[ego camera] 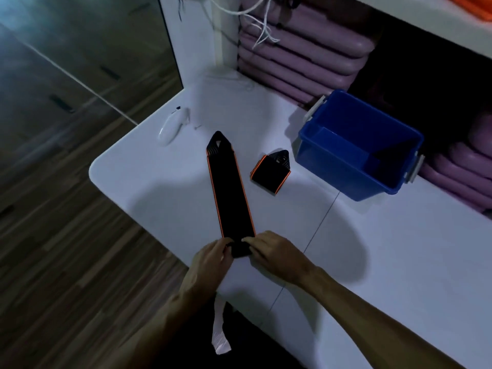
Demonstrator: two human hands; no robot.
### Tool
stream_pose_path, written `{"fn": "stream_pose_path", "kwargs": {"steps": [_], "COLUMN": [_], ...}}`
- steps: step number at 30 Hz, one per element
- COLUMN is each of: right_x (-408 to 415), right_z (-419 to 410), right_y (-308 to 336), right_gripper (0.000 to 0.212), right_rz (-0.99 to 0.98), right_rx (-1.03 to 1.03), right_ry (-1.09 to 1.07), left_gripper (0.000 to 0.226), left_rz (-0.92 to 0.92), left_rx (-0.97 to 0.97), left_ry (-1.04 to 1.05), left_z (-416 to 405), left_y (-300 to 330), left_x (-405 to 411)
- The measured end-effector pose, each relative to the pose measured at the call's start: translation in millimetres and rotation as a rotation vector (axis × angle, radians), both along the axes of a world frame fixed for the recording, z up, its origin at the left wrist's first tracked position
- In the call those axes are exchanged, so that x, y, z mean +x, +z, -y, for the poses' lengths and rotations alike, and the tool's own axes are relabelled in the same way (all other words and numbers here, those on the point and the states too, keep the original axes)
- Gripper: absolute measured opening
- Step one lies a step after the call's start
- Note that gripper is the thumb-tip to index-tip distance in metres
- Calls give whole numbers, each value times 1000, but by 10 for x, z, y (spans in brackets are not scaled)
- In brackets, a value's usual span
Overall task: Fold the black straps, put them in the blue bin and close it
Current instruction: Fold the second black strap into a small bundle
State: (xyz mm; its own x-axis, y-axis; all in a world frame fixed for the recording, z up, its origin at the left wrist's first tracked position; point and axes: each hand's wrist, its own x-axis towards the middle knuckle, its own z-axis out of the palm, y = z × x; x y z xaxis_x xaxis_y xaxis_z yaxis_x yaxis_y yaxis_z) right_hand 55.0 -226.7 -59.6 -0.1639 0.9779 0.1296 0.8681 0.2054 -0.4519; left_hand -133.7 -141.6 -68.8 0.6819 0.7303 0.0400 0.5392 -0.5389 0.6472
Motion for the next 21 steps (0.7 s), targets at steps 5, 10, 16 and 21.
{"fn": "stream_pose_path", "kwargs": {"steps": [5, 10, 16, 21], "right_x": [2, -52, 126, 131], "right_z": [-211, -189, 31, -4], "right_y": [-1, -37, -177, -173], "right_gripper": [24, 26, 53, 41], "right_rz": [-182, -209, 35, 19], "right_rx": [-95, -65, -52, 32], "right_ry": [-139, -163, -5, 29], "left_gripper": [21, 19, 43, 35], "left_rz": [-34, -64, -211, -160], "left_rx": [-53, -17, 235, 224], "left_ry": [136, 147, -62, -82], "left_z": [-80, -15, 127, 105], "left_y": [7, 68, -85, 44], "left_x": [115, 82, -169, -90]}}
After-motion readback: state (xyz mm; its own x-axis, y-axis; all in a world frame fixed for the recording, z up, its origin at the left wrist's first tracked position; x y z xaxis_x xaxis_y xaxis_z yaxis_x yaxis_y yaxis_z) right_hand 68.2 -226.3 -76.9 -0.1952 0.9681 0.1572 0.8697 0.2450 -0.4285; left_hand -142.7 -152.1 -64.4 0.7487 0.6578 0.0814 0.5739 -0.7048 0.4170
